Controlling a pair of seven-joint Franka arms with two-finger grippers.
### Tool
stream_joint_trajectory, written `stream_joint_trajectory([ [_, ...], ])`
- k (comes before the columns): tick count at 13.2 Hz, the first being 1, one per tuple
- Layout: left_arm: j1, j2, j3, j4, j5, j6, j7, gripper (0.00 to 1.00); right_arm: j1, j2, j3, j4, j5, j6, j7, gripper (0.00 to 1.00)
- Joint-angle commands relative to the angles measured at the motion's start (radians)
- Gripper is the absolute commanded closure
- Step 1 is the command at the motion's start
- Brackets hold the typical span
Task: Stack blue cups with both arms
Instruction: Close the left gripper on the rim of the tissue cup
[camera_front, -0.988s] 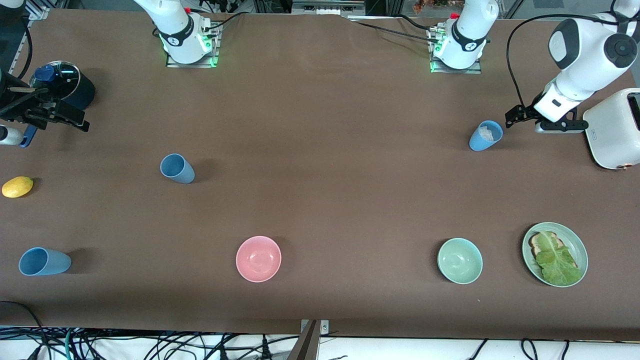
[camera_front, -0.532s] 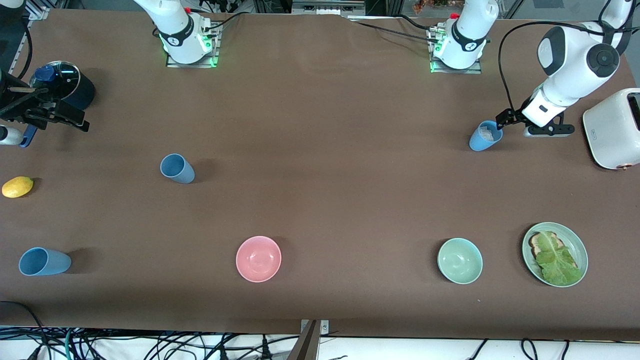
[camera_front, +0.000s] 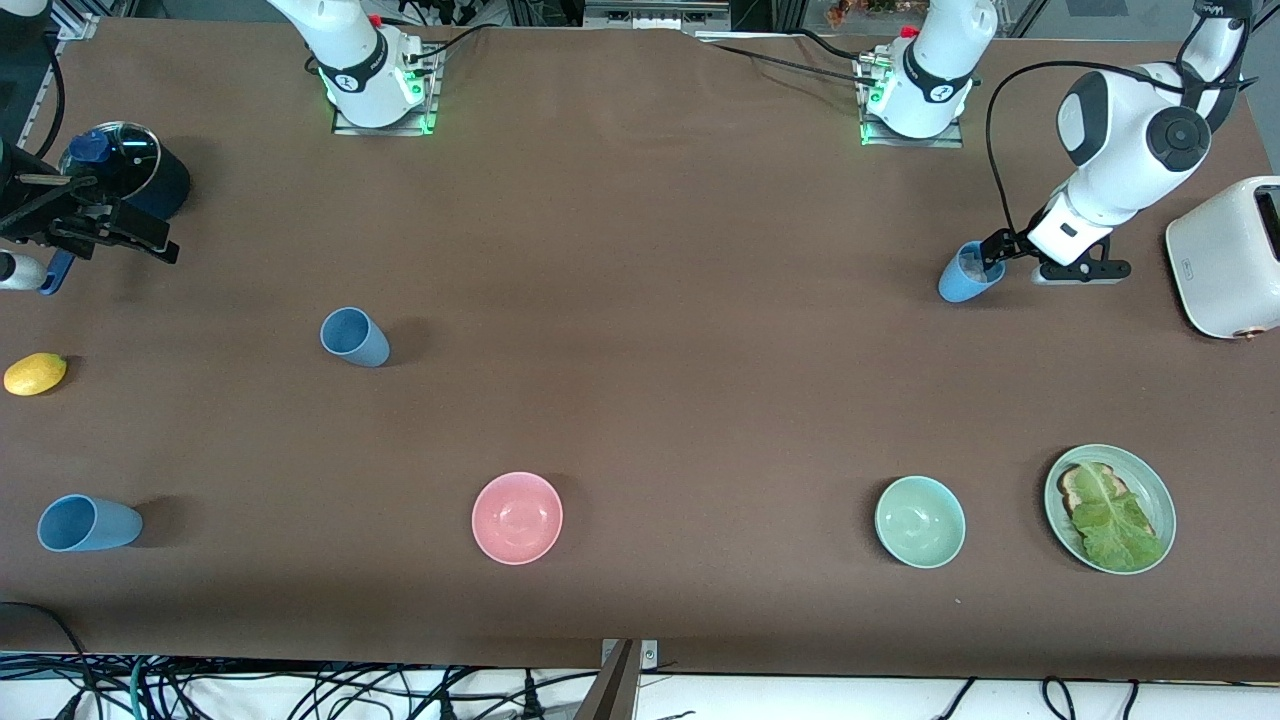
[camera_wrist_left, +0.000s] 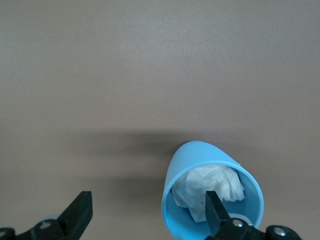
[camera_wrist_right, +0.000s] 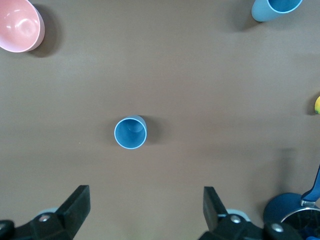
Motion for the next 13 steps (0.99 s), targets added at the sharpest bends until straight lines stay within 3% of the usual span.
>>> stream_joint_trajectory([
  [1,-0.017,0.040,0.007,-0.010,0.011,0.061,-0.016,0.01,-0.003,-0.008,0.001,-0.004,0.005,0.004,0.000,0.00],
  [6,-0.034,0.099,0.006,-0.008,-0.029,0.126,-0.016,0.01,-0.003,-0.008,0.001,-0.004,0.005,0.003,0.000,0.00],
  [8,-0.040,0.113,0.006,-0.005,-0.049,0.127,-0.016,0.07,-0.003,-0.008,0.001,-0.005,0.005,0.002,0.000,0.00],
  [9,-0.043,0.113,0.004,-0.004,-0.049,0.127,-0.016,0.14,-0.003,-0.008,0.001,-0.004,0.005,0.001,0.000,0.00],
  [13,-0.043,0.113,0.004,-0.002,-0.049,0.126,-0.013,0.57,-0.003,-0.008,0.001,-0.004,0.005,0.001,0.000,0.00],
])
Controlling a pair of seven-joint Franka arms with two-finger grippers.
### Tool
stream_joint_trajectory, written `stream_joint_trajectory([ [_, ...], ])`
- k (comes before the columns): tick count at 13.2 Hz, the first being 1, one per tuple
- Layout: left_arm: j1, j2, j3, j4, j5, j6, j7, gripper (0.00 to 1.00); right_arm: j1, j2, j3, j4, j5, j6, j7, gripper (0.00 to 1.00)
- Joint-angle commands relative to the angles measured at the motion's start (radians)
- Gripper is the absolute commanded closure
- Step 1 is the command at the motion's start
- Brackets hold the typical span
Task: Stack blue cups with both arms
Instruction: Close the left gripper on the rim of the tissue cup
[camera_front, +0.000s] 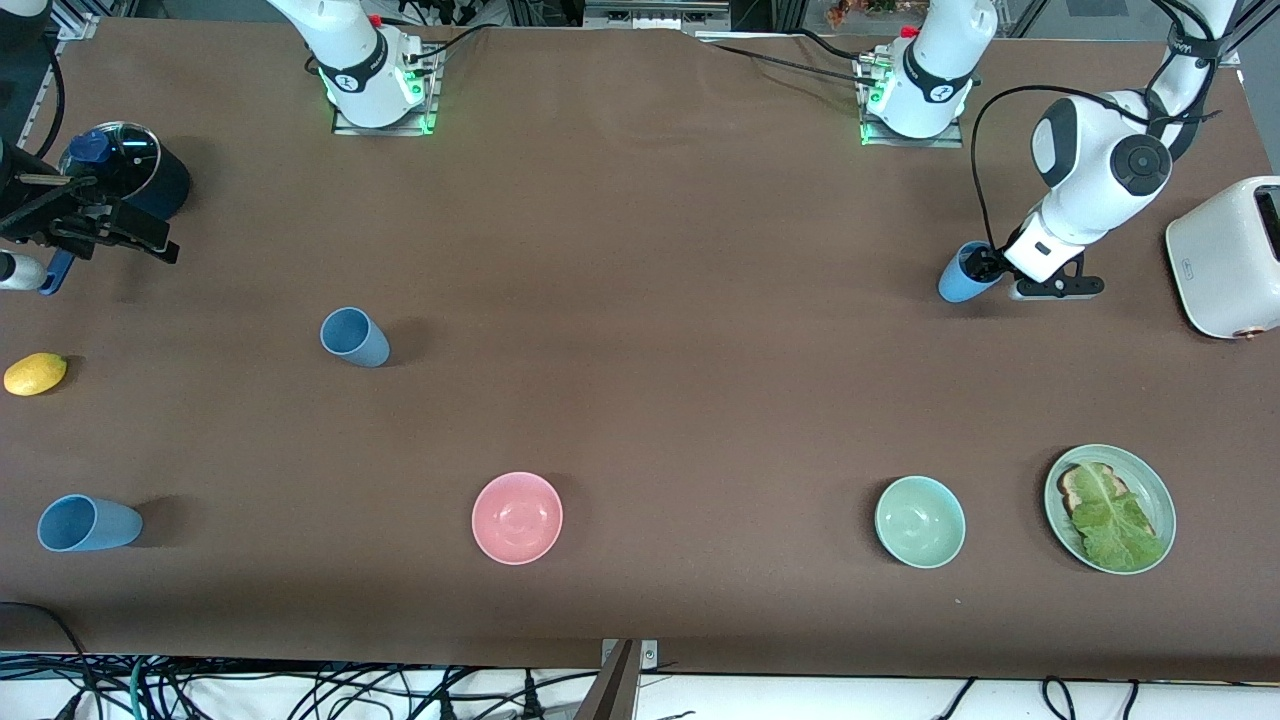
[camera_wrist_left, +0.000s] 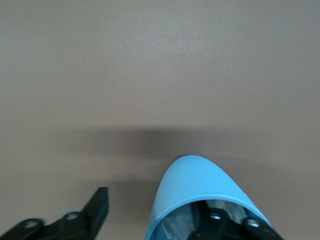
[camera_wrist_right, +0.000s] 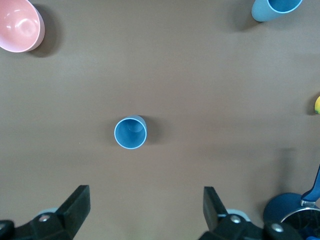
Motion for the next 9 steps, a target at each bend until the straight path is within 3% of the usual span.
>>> stream_joint_trajectory([
  [1,-0.015,0.002,0.006,-0.002,-0.024,0.017,0.002,0.68,-0.003,-0.008,0.001,-0.005,0.005,0.001,0.000,0.00],
  [4,-0.015,0.002,0.006,0.000,-0.024,0.017,0.001,0.99,-0.003,-0.008,0.001,-0.005,0.005,0.001,0.000,0.00],
  [9,-0.016,-0.015,0.004,0.018,-0.024,0.006,0.001,1.00,-0.003,-0.008,0.001,-0.005,0.006,0.001,0.000,0.00],
])
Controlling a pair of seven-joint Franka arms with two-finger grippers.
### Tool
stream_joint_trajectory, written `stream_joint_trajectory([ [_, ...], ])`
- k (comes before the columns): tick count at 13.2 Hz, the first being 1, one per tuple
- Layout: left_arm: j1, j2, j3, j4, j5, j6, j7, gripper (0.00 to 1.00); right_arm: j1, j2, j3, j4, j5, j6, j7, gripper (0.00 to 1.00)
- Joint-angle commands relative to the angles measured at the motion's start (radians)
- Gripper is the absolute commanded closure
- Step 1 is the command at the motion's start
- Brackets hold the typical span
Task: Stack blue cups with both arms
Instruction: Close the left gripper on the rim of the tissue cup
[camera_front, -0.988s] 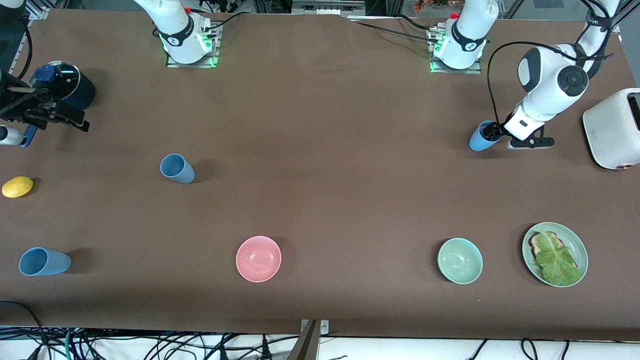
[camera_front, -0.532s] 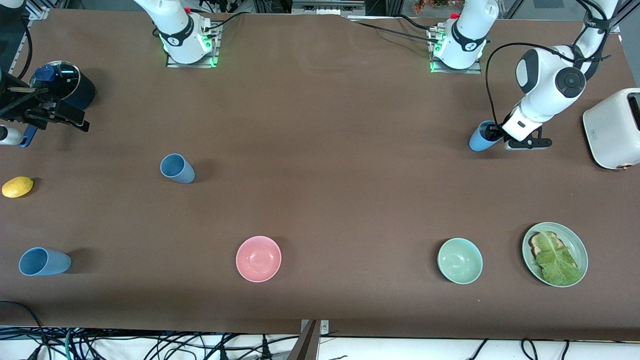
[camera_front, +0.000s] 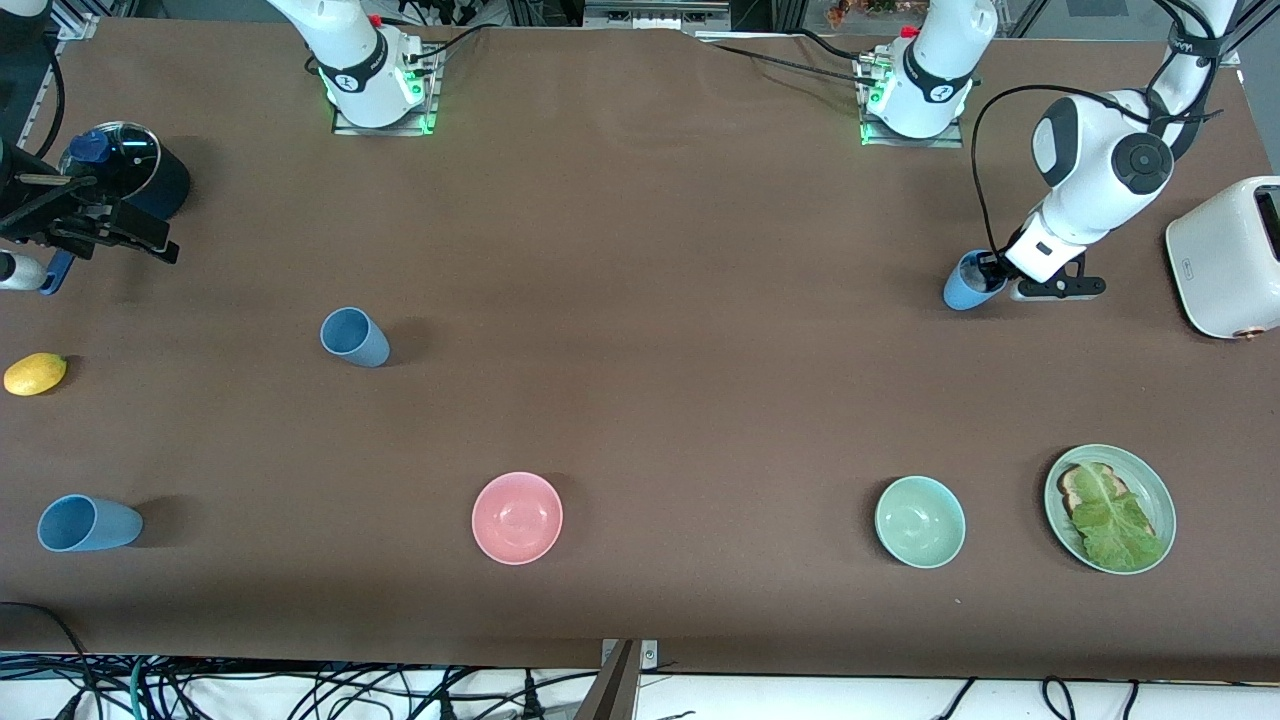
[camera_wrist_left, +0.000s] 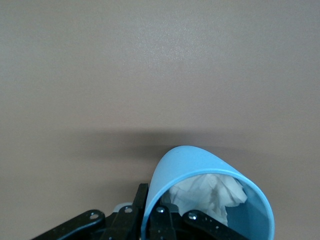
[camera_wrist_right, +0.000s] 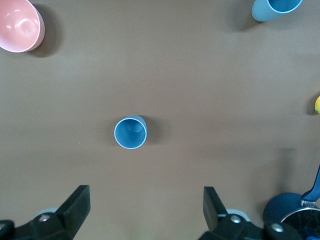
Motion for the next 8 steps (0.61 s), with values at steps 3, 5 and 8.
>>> stream_joint_trajectory([
  [3,-0.014,-0.045,0.000,0.056,-0.026,-0.049,-0.002,1.00,-0.003,-0.008,0.001,-0.004,0.005,0.001,0.000,0.00],
  [5,-0.016,-0.073,-0.020,0.097,-0.038,-0.109,-0.017,1.00,-0.003,-0.008,0.001,-0.005,0.006,0.001,0.000,0.00],
  [8,-0.016,-0.091,-0.043,0.157,-0.038,-0.169,-0.043,1.00,-0.003,-0.008,0.001,-0.004,0.005,0.001,0.000,0.00],
])
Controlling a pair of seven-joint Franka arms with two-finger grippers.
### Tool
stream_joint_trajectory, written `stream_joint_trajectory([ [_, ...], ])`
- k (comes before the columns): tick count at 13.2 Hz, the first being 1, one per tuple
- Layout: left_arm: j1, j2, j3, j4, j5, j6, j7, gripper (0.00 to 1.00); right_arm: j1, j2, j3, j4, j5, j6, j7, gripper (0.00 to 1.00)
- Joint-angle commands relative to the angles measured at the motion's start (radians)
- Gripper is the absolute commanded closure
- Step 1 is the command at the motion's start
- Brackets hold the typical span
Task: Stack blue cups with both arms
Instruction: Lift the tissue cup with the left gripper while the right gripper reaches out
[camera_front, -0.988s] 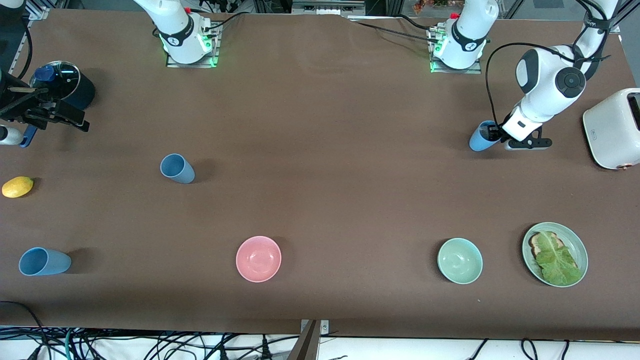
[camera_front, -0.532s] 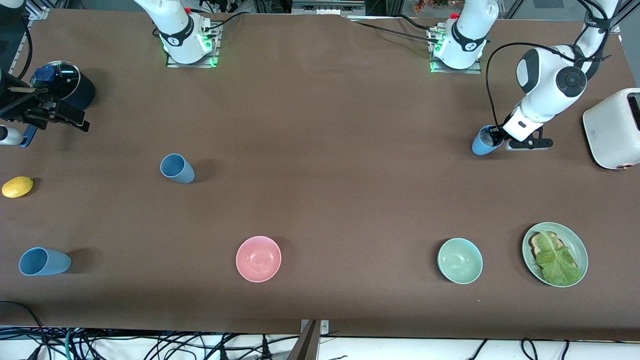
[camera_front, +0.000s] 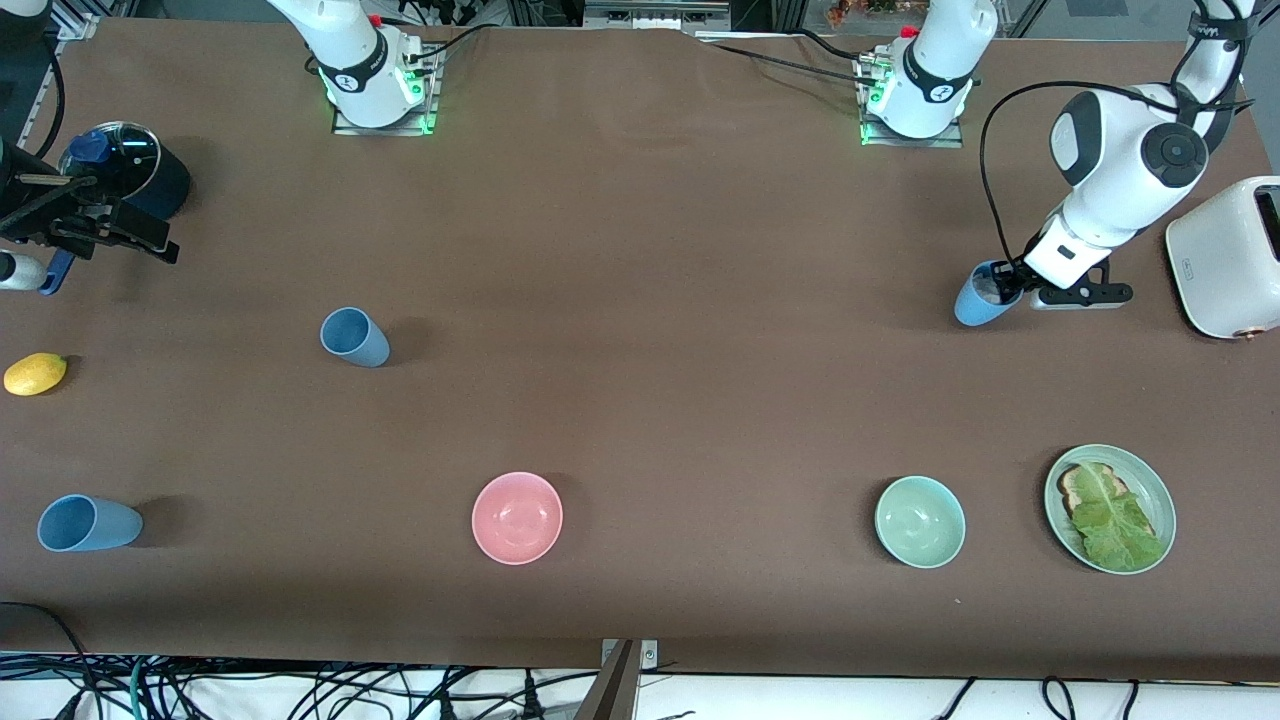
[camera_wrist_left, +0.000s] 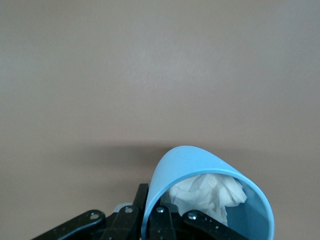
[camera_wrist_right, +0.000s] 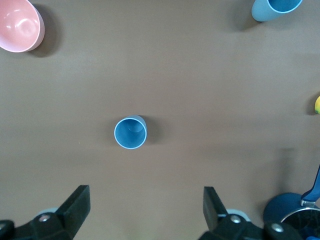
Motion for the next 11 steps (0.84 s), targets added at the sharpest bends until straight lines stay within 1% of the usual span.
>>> stream_joint_trajectory([
  [1,-0.007,-0.031,-0.012,0.057,-0.023,-0.075,-0.014,1.00,-0.003,-0.008,0.001,-0.004,0.005,0.003,0.000,0.00],
  [2,-0.009,-0.031,-0.018,0.092,-0.024,-0.112,-0.014,1.00,-0.003,-0.006,-0.001,-0.004,0.005,0.003,0.002,0.00],
  [3,-0.009,-0.031,-0.030,0.147,-0.027,-0.171,-0.014,1.00,-0.003,-0.008,0.001,-0.004,0.006,0.003,0.002,0.00],
  [4,-0.010,-0.028,-0.031,0.210,-0.027,-0.245,-0.014,1.00,-0.005,-0.006,-0.001,-0.004,0.006,0.004,0.003,0.00],
  [6,-0.010,-0.009,-0.062,0.342,-0.030,-0.371,-0.012,1.00,-0.005,0.002,-0.001,-0.004,0.002,0.004,-0.009,0.00],
  [7,-0.009,0.013,-0.070,0.414,-0.055,-0.432,-0.012,1.00,-0.005,0.015,0.001,-0.004,-0.006,0.004,-0.015,0.00],
  [8,-0.006,0.034,-0.080,0.477,-0.067,-0.484,-0.012,1.00,-0.009,0.018,-0.001,-0.002,0.004,0.018,-0.014,0.00],
  [9,-0.001,0.053,-0.097,0.532,-0.072,-0.523,-0.012,1.00,-0.012,0.035,-0.001,-0.002,0.005,0.042,-0.015,0.00],
  [11,0.003,0.083,-0.128,0.624,-0.072,-0.575,-0.017,1.00,-0.009,0.135,0.001,0.001,-0.006,0.049,-0.070,0.00],
])
